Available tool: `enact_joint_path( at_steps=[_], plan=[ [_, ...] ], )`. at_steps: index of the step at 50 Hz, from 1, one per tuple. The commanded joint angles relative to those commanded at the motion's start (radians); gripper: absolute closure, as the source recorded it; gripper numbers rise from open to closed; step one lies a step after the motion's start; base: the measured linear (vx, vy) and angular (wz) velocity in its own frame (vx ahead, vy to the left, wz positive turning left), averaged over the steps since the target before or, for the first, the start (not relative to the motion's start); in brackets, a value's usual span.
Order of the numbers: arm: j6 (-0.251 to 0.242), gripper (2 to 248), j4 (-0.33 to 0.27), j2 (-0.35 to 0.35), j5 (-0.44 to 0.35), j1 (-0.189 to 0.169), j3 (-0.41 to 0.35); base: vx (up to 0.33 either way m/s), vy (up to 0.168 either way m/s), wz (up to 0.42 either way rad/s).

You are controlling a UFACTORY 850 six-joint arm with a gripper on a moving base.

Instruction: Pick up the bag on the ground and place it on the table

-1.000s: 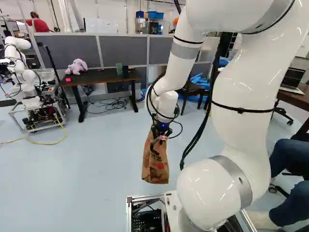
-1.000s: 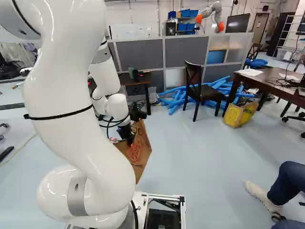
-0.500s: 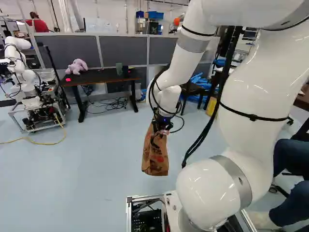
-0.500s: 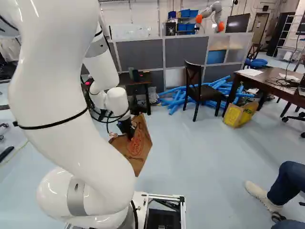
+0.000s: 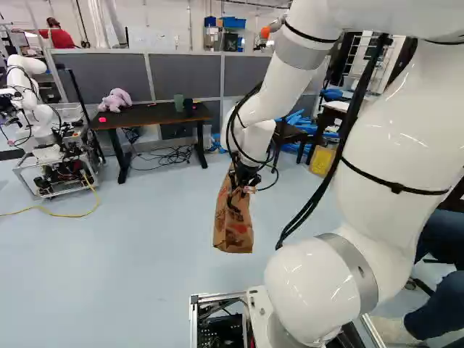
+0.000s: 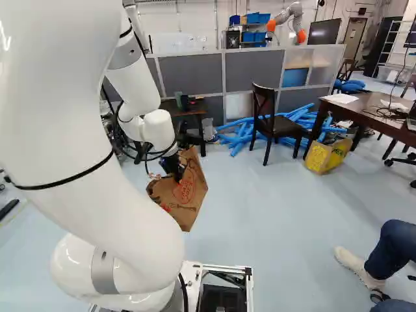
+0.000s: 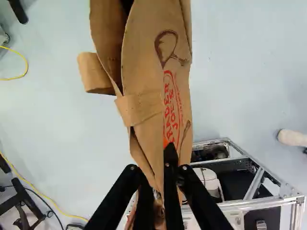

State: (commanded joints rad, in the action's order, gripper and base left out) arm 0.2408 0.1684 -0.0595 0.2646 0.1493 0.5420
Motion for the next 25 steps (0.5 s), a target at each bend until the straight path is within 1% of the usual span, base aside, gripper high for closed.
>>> enact_joint_path(
  at_steps=[25],
  plan=[
    [0.000, 225, 0.000, 0.065, 0.079, -0.010, 0.028, 0.000, 0.000, 0.000]
  ],
)
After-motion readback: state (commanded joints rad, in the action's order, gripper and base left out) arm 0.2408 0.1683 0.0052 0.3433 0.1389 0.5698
